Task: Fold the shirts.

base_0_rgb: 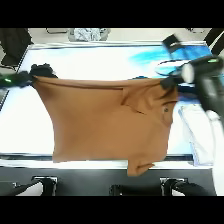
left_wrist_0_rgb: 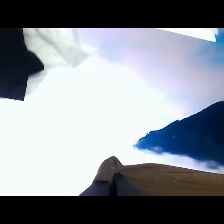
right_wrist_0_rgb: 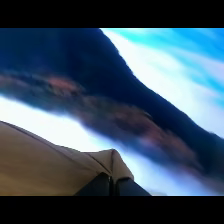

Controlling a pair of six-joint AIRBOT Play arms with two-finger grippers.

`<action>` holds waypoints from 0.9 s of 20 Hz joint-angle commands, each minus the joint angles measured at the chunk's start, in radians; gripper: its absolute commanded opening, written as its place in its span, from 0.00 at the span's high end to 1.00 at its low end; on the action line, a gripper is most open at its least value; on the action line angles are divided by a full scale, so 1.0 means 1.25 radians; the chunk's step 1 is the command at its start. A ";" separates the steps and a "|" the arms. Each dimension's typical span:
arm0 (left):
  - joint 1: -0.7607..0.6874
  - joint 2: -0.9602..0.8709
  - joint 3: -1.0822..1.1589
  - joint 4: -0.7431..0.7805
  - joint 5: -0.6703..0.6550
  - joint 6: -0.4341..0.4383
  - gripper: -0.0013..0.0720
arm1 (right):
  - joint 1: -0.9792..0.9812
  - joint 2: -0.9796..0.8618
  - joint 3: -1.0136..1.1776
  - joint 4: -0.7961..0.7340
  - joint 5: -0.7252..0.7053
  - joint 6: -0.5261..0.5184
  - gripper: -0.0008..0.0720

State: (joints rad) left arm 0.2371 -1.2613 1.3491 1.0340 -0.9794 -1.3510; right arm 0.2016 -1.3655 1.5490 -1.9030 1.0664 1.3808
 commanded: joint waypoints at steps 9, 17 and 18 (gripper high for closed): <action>-0.010 -0.290 -0.002 -0.157 0.002 0.007 0.62 | -0.006 -0.193 -0.013 0.051 -0.234 0.248 0.60; 0.119 -0.135 -0.112 0.056 -0.353 -0.008 0.40 | -0.304 -0.040 0.022 0.259 0.279 -0.284 0.31; 0.121 -0.099 -0.220 0.046 -0.348 -0.008 0.34 | -0.340 -0.042 0.010 0.266 0.353 -0.318 0.29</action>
State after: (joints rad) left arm 0.3553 -1.4868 1.2831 1.0313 -1.3315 -1.3540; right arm -0.0875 -1.4418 1.5719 -1.6890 1.1831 1.2510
